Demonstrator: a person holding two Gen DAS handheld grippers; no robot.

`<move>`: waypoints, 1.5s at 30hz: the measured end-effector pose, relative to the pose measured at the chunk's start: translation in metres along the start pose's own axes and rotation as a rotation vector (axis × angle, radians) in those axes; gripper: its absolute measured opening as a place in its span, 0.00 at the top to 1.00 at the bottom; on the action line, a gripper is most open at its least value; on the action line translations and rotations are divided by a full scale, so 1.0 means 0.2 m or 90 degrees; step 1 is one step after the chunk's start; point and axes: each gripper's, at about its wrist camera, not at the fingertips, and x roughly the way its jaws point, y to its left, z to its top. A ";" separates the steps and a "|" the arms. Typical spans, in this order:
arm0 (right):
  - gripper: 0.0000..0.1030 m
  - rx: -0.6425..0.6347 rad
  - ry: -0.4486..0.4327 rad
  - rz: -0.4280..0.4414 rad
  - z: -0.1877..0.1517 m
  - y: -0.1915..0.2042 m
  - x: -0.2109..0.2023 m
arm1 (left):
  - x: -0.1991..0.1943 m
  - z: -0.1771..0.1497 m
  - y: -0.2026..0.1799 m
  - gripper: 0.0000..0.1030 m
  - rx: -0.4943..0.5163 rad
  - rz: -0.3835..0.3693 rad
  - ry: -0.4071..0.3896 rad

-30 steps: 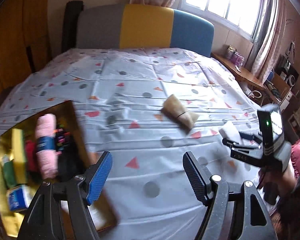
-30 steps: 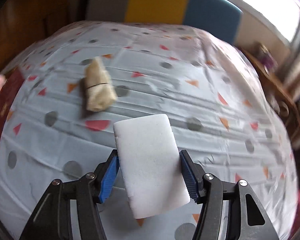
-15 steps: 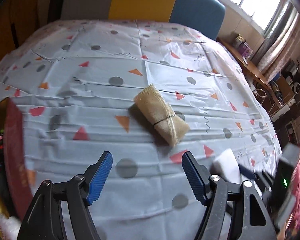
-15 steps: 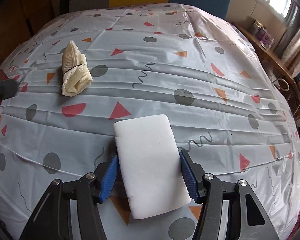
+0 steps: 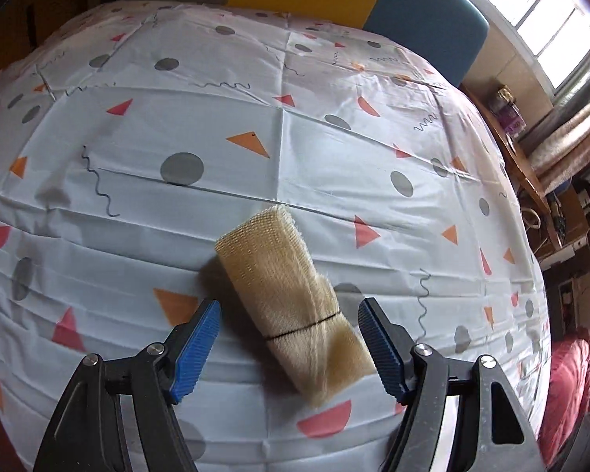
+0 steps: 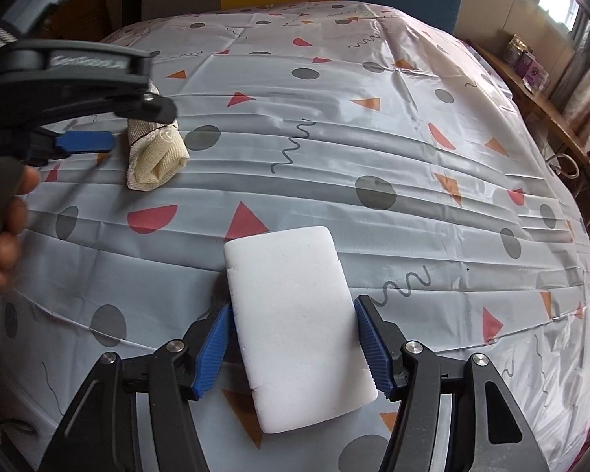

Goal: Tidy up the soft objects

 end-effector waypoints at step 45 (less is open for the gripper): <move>0.44 -0.019 -0.036 0.019 -0.04 0.02 -0.01 | -0.45 -0.99 0.13 0.65 0.342 0.063 -0.035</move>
